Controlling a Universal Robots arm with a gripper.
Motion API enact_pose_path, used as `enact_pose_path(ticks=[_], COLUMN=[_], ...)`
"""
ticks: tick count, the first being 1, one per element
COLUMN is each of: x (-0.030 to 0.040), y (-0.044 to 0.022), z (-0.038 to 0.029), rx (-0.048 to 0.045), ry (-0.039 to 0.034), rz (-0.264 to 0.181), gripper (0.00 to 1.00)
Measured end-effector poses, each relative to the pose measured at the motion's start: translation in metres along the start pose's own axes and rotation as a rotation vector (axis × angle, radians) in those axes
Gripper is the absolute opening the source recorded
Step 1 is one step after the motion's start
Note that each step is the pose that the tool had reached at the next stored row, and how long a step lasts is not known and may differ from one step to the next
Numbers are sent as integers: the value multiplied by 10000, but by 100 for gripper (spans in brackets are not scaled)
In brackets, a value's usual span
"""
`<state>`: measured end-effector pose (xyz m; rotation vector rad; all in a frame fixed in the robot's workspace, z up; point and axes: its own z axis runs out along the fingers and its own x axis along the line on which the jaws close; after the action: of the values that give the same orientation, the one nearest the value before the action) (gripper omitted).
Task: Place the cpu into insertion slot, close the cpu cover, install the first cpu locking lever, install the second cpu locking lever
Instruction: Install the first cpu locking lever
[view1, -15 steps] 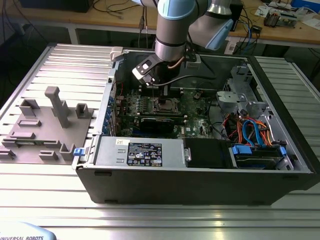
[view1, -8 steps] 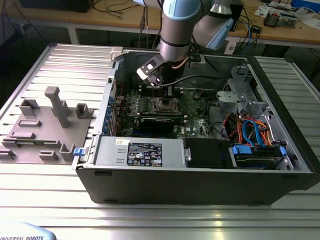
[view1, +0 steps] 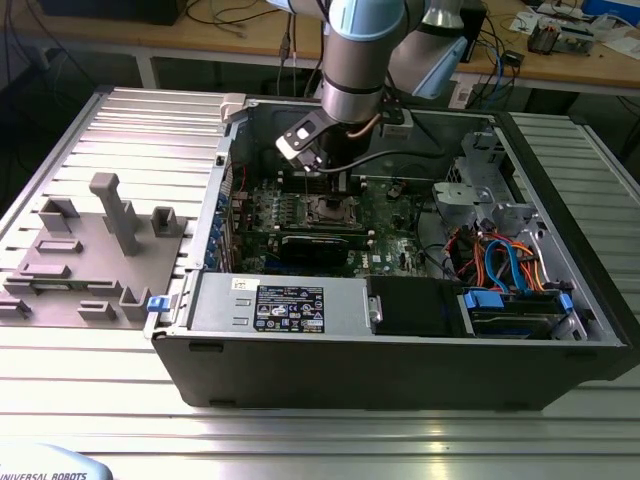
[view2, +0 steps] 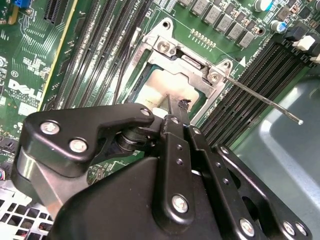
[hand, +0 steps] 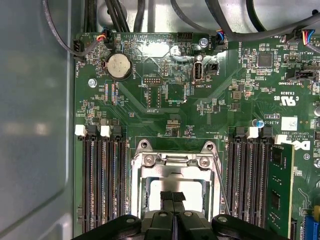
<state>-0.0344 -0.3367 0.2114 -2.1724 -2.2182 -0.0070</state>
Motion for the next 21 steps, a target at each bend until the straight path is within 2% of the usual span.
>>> enact_pose_path(ticks=[11, 21], x=[0, 4], y=[7, 3], z=[-11, -155], rx=[0, 0], ry=[0, 0], rz=[0, 0], gripper=[11, 11])
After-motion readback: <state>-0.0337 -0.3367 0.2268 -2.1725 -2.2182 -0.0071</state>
